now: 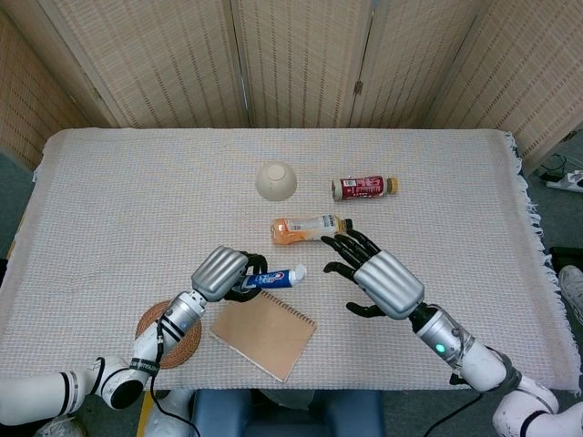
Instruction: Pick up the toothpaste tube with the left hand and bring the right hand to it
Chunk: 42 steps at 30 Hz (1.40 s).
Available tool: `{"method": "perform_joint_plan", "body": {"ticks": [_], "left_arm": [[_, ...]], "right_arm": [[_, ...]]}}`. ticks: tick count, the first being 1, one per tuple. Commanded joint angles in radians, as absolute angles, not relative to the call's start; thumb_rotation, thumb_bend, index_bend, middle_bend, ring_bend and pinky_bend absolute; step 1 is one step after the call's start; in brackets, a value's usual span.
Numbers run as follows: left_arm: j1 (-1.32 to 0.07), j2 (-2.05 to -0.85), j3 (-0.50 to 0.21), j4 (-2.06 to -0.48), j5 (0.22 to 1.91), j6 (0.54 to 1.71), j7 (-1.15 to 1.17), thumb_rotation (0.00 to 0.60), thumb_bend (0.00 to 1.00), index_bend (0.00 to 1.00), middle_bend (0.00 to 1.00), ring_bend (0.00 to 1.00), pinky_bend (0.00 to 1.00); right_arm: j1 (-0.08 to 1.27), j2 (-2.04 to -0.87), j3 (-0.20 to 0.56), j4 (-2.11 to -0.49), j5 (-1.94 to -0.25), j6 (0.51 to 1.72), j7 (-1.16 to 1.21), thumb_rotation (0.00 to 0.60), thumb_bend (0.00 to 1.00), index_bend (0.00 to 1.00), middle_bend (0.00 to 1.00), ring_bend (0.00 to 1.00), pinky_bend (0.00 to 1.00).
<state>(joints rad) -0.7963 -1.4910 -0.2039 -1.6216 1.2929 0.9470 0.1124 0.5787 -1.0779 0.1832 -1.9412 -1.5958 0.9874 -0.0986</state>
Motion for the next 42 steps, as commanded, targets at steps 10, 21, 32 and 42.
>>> {"method": "perform_joint_plan", "body": {"ticks": [10,21,32,42], "left_arm": [[-0.831,-1.543,-0.225,-1.622,1.234,0.945,0.171,0.600,0.79,0.79,0.79,0.70,0.69],[-0.838,-1.564,-0.233,-1.612,1.217,0.959,0.164,0.600,0.80,0.79,0.79,0.70,0.69],[-0.828,-1.566,-0.231,-1.592,1.249,0.979,0.094,0.600,0.80,0.79,0.79,0.70,0.69],[-0.823,-1.580,-0.237,-1.585,1.271,1.002,0.044,0.600,0.80,0.79,0.79,0.70,0.69]], "right_arm": [[0.661,-1.183,0.190,-1.880,-1.545,0.937,-0.150,0.589,0.29,0.31,0.04,0.00,0.00],[0.680,-1.195,0.179,-1.859,-1.502,0.941,-0.168,0.589,0.29,0.31,0.04,0.00,0.00],[0.659,-1.176,0.145,-1.840,-1.499,0.971,-0.145,0.589,0.29,0.31,0.04,0.00,0.00],[0.660,-1.191,0.137,-1.822,-1.504,0.993,-0.115,0.590,0.29,0.31,0.04,0.00,0.00]]}}
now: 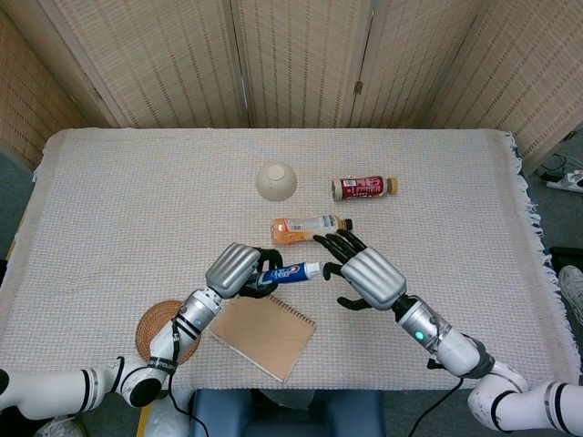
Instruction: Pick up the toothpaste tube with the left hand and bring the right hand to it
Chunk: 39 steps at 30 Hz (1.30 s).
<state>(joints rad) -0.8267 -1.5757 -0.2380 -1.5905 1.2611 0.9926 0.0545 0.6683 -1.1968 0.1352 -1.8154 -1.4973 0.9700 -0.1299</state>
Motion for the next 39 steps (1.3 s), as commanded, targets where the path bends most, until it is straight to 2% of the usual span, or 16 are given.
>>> {"method": "perform_joint_plan", "body": {"ticks": [1,6,10,13,14,17,21,39], "left_arm": [[-0.821,-1.581,-0.235,-1.582,1.279,1.007,0.037,0.600,0.80,0.79,0.79,0.70,0.69],[-0.802,-1.597,-0.208,-1.546,1.366,1.062,-0.022,0.600,0.81,0.79,0.79,0.70,0.69],[-0.791,-1.625,-0.188,-1.500,1.431,1.109,-0.067,0.600,0.81,0.79,0.79,0.70,0.69],[-0.790,-1.640,-0.186,-1.482,1.442,1.118,-0.082,0.600,0.81,0.79,0.79,0.70,0.69],[-0.790,-1.643,-0.187,-1.481,1.441,1.119,-0.085,0.600,0.81,0.79,0.79,0.70,0.69],[-0.787,-1.648,-0.195,-1.488,1.429,1.119,-0.093,0.600,0.81,0.79,0.79,0.70,0.69],[-0.786,-1.656,-0.202,-1.496,1.422,1.123,-0.088,0.600,0.81,0.79,0.79,0.70,0.69],[-0.776,-1.673,-0.214,-1.493,1.433,1.154,-0.097,0.600,0.81,0.79,0.79,0.70,0.68]], "right_arm": [[0.653,-1.186,0.138,-1.827,-1.511,1.009,-0.103,0.590,0.29,0.31,0.04,0.00,0.00],[0.616,-1.145,0.137,-1.856,-1.569,1.099,0.012,0.588,0.29,0.29,0.04,0.00,0.00],[0.615,-1.142,0.141,-1.860,-1.595,1.125,0.110,0.568,0.29,0.16,0.03,0.00,0.00],[0.631,-1.156,0.139,-1.867,-1.591,1.101,0.184,0.494,0.29,0.04,0.00,0.00,0.00],[0.637,-1.160,0.140,-1.873,-1.583,1.091,0.206,0.443,0.29,0.01,0.00,0.00,0.00],[0.652,-1.190,0.152,-1.872,-1.572,1.084,0.273,0.349,0.25,0.00,0.00,0.00,0.00],[0.664,-1.249,0.155,-1.841,-1.567,1.086,0.316,0.296,0.22,0.00,0.00,0.00,0.00],[0.711,-1.376,0.182,-1.757,-1.536,1.076,0.449,0.285,0.21,0.00,0.00,0.00,0.00]]}}
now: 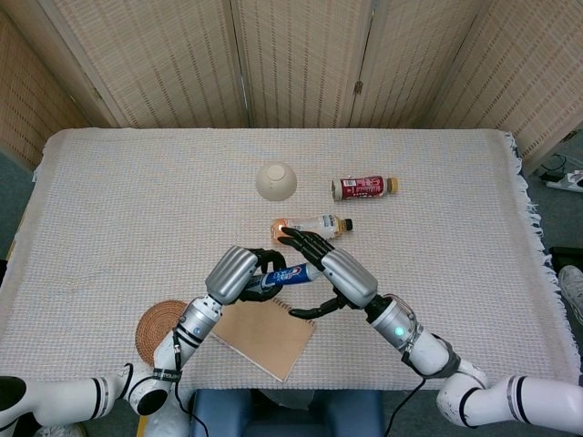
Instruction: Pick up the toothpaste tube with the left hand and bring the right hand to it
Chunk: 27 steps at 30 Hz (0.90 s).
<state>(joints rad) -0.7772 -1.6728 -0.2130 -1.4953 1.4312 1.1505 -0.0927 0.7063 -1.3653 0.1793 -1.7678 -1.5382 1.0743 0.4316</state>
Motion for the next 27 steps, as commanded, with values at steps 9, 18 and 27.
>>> {"method": "perform_joint_plan", "body": {"ticks": [9,18,27], "left_arm": [[-0.775,-1.681,-0.220,-1.484,1.446,1.166,-0.120,0.600,0.81,0.79,0.79,0.70,0.68],[-0.780,-1.686,-0.225,-1.482,1.443,1.160,-0.119,0.600,0.81,0.79,0.79,0.70,0.68],[-0.777,-1.684,-0.236,-1.492,1.423,1.156,-0.135,0.600,0.81,0.79,0.79,0.70,0.68]], "right_arm": [[0.722,-1.421,0.188,-1.712,-1.533,1.083,0.542,0.285,0.21,0.00,0.00,0.00,0.00],[0.737,-1.481,0.198,-1.661,-1.535,1.099,0.593,0.281,0.21,0.00,0.00,0.00,0.00],[0.746,-1.554,0.213,-1.621,-1.523,1.129,0.570,0.283,0.21,0.00,0.00,0.00,0.00]]}}
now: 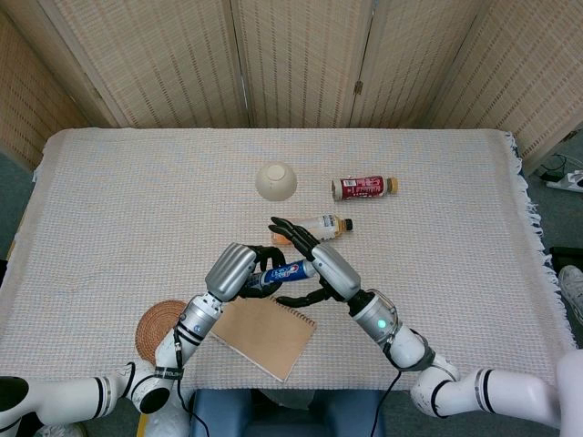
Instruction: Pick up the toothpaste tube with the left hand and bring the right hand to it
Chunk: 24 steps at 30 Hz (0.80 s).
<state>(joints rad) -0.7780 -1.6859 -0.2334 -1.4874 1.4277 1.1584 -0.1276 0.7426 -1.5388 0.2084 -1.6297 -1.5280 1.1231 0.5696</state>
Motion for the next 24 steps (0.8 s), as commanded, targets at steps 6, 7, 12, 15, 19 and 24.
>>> {"method": "perform_joint_plan", "body": {"ticks": [6,7,12,15,19,24], "left_arm": [[-0.775,-1.682,-0.243,-1.499,1.417,1.156,-0.158,0.600,0.81,0.79,0.79,0.70,0.68],[-0.775,-1.681,-0.245,-1.499,1.417,1.156,-0.163,0.600,0.81,0.79,0.79,0.70,0.68],[-0.775,-1.683,-0.246,-1.493,1.423,1.161,-0.179,0.600,0.81,0.79,0.79,0.70,0.68],[-0.774,-1.685,-0.246,-1.486,1.428,1.166,-0.186,0.600,0.81,0.79,0.79,0.70,0.68],[-0.773,-1.685,-0.243,-1.479,1.433,1.169,-0.193,0.600,0.81,0.79,0.79,0.70,0.68],[-0.769,-1.683,-0.234,-1.465,1.451,1.178,-0.206,0.600,0.81,0.79,0.79,0.70,0.67]], "right_arm": [[0.749,-1.595,0.225,-1.598,-1.522,1.153,0.601,0.282,0.21,0.00,0.00,0.00,0.00],[0.749,-1.600,0.226,-1.595,-1.523,1.157,0.612,0.282,0.21,0.00,0.00,0.00,0.00],[0.751,-1.604,0.222,-1.590,-1.533,1.160,0.677,0.281,0.21,0.00,0.00,0.00,0.00],[0.751,-1.596,0.220,-1.590,-1.538,1.160,0.714,0.279,0.21,0.00,0.00,0.00,0.00],[0.747,-1.585,0.219,-1.589,-1.545,1.169,0.732,0.281,0.21,0.00,0.00,0.00,0.00],[0.736,-1.550,0.218,-1.601,-1.556,1.188,0.760,0.281,0.21,0.00,0.00,0.00,0.00]]}}
